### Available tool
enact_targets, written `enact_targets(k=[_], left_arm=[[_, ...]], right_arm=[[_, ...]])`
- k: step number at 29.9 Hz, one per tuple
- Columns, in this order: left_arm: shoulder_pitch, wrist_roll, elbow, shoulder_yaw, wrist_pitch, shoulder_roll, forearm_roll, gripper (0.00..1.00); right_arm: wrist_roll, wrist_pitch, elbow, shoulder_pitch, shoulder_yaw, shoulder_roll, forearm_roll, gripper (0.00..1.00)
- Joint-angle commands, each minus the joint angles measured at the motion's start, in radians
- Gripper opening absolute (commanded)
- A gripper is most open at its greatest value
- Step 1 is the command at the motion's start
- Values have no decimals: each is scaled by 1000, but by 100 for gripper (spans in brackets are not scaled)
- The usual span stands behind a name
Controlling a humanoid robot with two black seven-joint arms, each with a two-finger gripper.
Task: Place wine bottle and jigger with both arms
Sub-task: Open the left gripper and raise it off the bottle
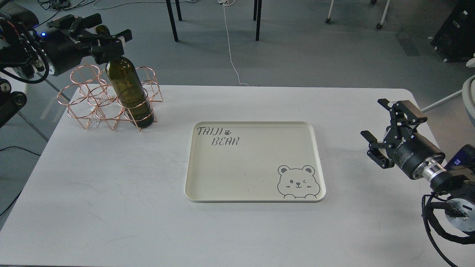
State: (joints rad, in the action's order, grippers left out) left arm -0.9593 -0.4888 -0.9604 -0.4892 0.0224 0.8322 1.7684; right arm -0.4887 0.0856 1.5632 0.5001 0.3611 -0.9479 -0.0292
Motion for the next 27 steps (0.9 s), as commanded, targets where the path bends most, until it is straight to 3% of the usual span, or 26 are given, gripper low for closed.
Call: enact_targets(k=[1,6,10,18,24,27], left_arm=[[19,0,-102,0,-27,73,-111,99],[30,0,-320,-3,-191,176,-620,99],[50,0,-389,-15,-208,170,-921,99],[218,0,-471,-57,-206,58,-963,99],[468,0,-471,-294,-193,-160,-969,99],[530,4,-463,-371,-199,-261,-969,99]], right_arm=[[0,0,0,0,-1,0,0,99],[0,0,-2,0,1,6,0,99],[0,0,0,0,2,11,0,99],[0,0,-3,2,4,26,0,99],[0,0,-37,3,9,64,0,99],[0,0,-80,3,21,90,0,99]])
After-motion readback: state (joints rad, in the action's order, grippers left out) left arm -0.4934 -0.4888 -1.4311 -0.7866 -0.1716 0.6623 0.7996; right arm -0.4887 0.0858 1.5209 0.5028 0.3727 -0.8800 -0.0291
